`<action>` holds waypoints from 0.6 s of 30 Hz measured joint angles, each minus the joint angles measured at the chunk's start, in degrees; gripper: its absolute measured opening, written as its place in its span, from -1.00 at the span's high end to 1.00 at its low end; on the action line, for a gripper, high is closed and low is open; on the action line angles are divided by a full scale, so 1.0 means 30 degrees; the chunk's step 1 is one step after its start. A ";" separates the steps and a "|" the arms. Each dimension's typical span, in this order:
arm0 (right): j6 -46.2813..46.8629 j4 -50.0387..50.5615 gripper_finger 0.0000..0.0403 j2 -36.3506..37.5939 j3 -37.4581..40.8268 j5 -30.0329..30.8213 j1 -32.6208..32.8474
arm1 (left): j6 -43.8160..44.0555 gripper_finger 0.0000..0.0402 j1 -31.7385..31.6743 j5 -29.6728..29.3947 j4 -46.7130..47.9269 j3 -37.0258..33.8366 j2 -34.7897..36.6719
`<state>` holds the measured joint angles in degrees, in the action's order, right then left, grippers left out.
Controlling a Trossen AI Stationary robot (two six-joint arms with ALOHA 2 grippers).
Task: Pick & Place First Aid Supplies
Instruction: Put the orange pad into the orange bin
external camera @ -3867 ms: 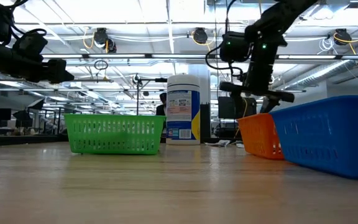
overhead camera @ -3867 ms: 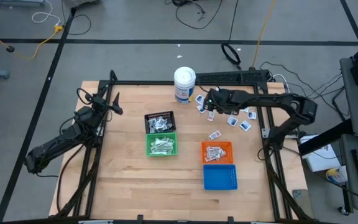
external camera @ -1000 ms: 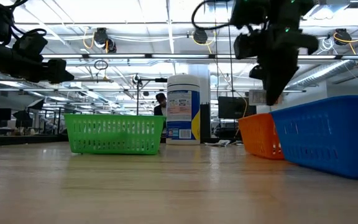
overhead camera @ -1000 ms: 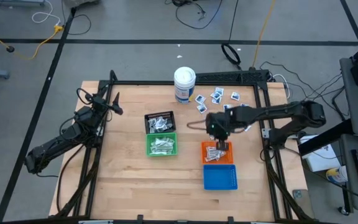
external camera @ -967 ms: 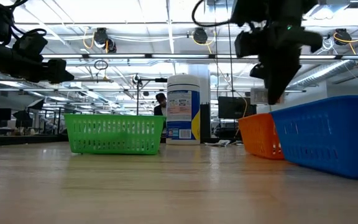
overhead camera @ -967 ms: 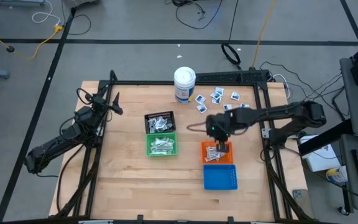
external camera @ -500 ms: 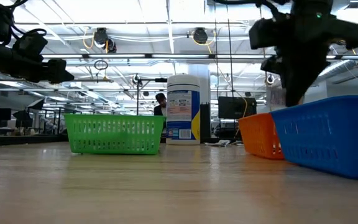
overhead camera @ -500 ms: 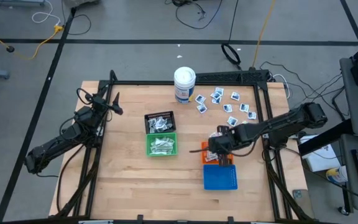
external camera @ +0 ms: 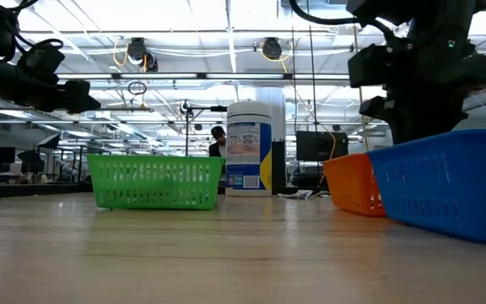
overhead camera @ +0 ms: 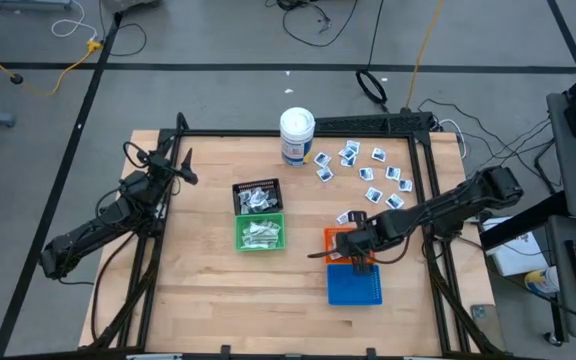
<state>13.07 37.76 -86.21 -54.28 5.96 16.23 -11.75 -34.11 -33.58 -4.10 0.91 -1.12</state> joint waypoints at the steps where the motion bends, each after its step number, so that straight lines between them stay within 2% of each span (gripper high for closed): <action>1: 0.0004 0.0005 0.96 0.0010 0.0000 0.0005 0.0000 | 0.0000 -0.52 0.0002 0.0000 0.0000 0.0000 0.0007; 6: 0.0722 0.0044 0.77 0.0015 0.0000 -0.0022 0.0000 | 0.0000 -0.52 0.0006 0.0000 0.0000 -0.0001 0.0007; 14: 0.0025 0.0979 0.16 0.0749 -0.0852 -0.0026 -0.0046 | 0.0000 -0.52 0.0000 0.0000 0.0000 -0.0004 0.0004; 18: -0.0819 0.1070 -0.03 0.1664 -0.1144 -0.0082 -0.0537 | 0.0000 -0.52 0.0000 0.0000 0.0000 0.0000 0.0006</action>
<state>10.61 40.97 -81.22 -57.71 5.71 14.62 -11.75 -34.11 -33.58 -4.10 0.91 -1.11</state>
